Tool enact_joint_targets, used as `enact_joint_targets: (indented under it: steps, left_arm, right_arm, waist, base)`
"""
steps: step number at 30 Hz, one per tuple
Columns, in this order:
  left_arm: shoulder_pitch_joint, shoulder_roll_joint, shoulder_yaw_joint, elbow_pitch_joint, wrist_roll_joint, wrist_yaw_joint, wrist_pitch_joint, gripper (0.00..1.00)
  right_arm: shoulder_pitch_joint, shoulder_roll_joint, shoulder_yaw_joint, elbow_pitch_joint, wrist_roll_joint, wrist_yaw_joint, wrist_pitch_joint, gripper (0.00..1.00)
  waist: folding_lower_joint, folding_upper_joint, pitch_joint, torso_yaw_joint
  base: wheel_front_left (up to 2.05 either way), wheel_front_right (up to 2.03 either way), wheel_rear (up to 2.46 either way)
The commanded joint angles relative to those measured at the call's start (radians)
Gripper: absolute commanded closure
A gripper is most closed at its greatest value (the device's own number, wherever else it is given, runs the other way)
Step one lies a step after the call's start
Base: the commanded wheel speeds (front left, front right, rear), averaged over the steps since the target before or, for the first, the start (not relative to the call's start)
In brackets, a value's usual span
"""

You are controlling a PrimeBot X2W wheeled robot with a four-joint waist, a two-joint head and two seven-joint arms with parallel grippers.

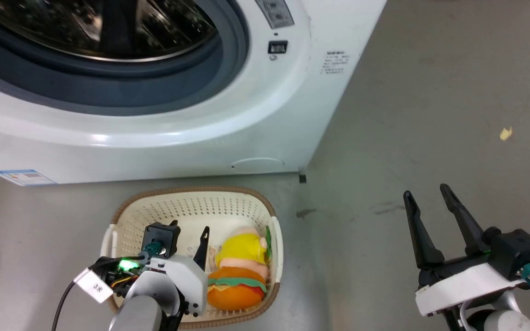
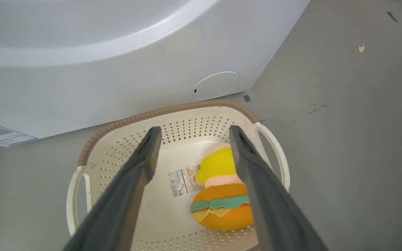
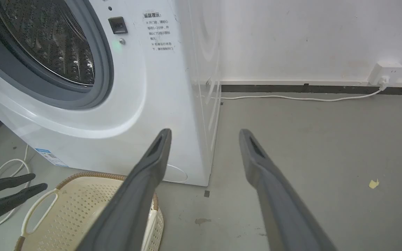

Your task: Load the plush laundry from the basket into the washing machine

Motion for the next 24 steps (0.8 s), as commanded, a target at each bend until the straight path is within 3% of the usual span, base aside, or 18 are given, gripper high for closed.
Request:
enact_joint_targets:
  steps: [1,24]
  left_arm:
    - [-0.043,0.014,-0.022,0.051,-0.02,-0.01,0.008,0.0]
    - [-0.269,0.112,-0.252,0.254,-0.189,-0.035,0.233,0.0]
  right_arm:
    - [-0.023,-0.001,0.008,-0.009,0.02,0.0,-0.013,0.0]
    - [-0.087,-0.001,0.054,-0.027,0.121,-0.001,-0.061,0.0]
  waist:
    - [-0.0001,-0.0001,0.041,-0.026]
    - [-0.0001,-0.0001,0.271,-0.118]
  base:
    - [0.0,0.0,0.0]
    - [0.0,0.0,0.0]
